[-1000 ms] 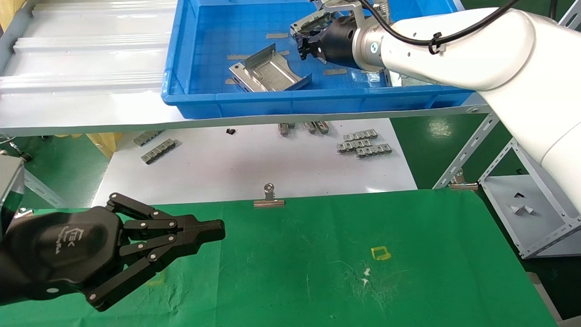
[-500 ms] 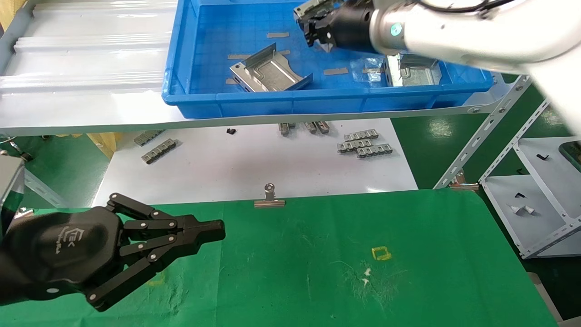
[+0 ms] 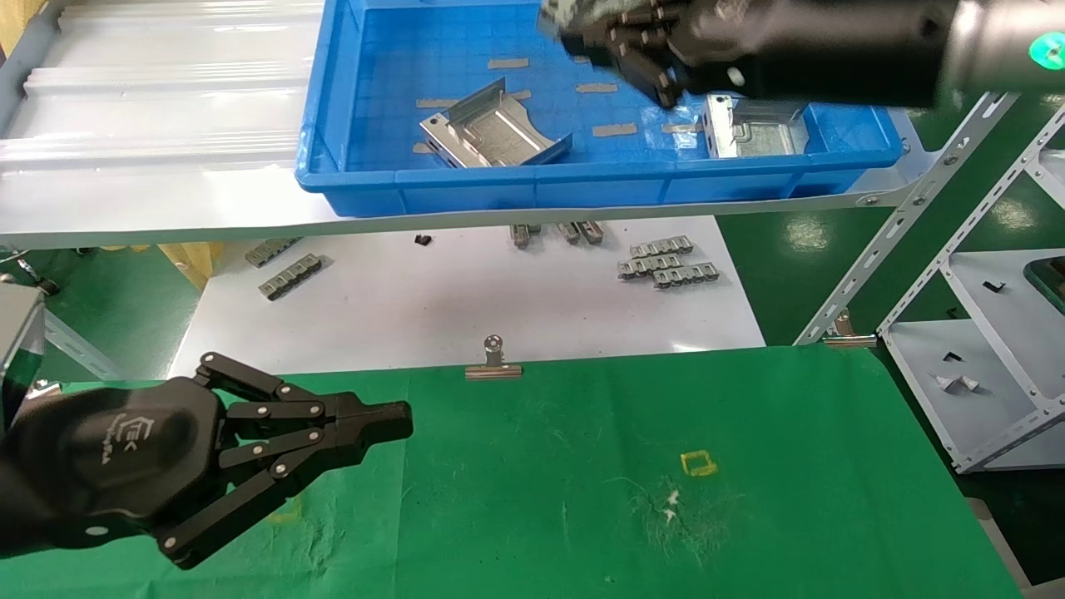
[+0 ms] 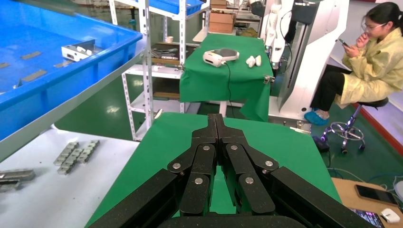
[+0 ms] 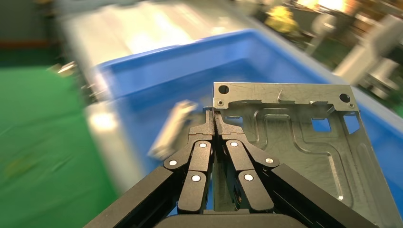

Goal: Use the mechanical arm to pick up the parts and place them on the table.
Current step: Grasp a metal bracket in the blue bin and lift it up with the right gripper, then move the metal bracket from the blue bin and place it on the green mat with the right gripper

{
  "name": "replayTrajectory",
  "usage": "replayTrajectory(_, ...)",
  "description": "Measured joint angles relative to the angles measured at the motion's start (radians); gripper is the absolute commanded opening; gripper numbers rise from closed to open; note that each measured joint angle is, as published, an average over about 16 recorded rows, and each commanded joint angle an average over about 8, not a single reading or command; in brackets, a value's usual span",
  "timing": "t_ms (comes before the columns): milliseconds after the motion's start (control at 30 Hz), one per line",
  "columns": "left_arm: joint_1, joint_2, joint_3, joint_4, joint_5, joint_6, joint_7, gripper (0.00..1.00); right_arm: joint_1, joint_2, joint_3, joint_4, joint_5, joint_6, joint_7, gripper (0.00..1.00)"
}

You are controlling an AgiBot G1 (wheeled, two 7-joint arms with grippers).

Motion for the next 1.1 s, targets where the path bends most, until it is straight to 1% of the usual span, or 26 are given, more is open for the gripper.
replayTrajectory(133,0.0,0.0,0.0,0.0,0.0,0.0,0.0,0.0,-0.052,0.108,0.031,0.071,0.084,-0.144,-0.115,0.0)
replayTrajectory(267,0.0,0.0,0.0,0.0,0.0,0.0,0.0,0.0,-0.112,0.204,0.049,0.11,0.158,-0.279,-0.219,0.0)
replayTrajectory(300,0.0,0.0,0.0,0.0,0.0,0.0,0.0,0.09,-0.127,0.225,0.051,0.113,0.174,-0.312,-0.244,0.0)
replayTrajectory(400,0.0,0.0,0.0,0.0,0.0,0.0,0.0,0.46,-0.173,0.278,0.052,0.107,0.208,-0.399,-0.325,0.0)
replayTrajectory(533,0.0,0.0,0.0,0.0,0.0,0.0,0.0,0.96,-0.232,0.323,0.038,0.069,0.232,-0.486,-0.438,0.0)
replayTrajectory(567,0.0,0.0,0.0,0.0,0.0,0.0,0.0,1.0,-0.245,0.33,0.031,0.057,0.234,-0.502,-0.466,0.0)
replayTrajectory(667,0.0,0.0,0.0,0.0,0.0,0.0,0.0,1.0,-0.28,0.339,0.007,0.008,0.229,-0.54,-0.555,0.0)
replayTrajectory(800,0.0,0.0,0.0,0.0,0.0,0.0,0.0,1.0,-0.314,0.32,-0.033,-0.079,0.196,-0.563,-0.688,0.0)
replayTrajectory(933,0.0,0.0,0.0,0.0,0.0,0.0,0.0,1.0,-0.332,0.27,-0.076,-0.183,0.141,-0.553,-0.825,0.0)
replayTrajectory(1100,0.0,0.0,0.0,0.0,0.0,0.0,0.0,1.0,-0.335,0.182,-0.118,-0.329,0.065,-0.528,-0.983,0.0)
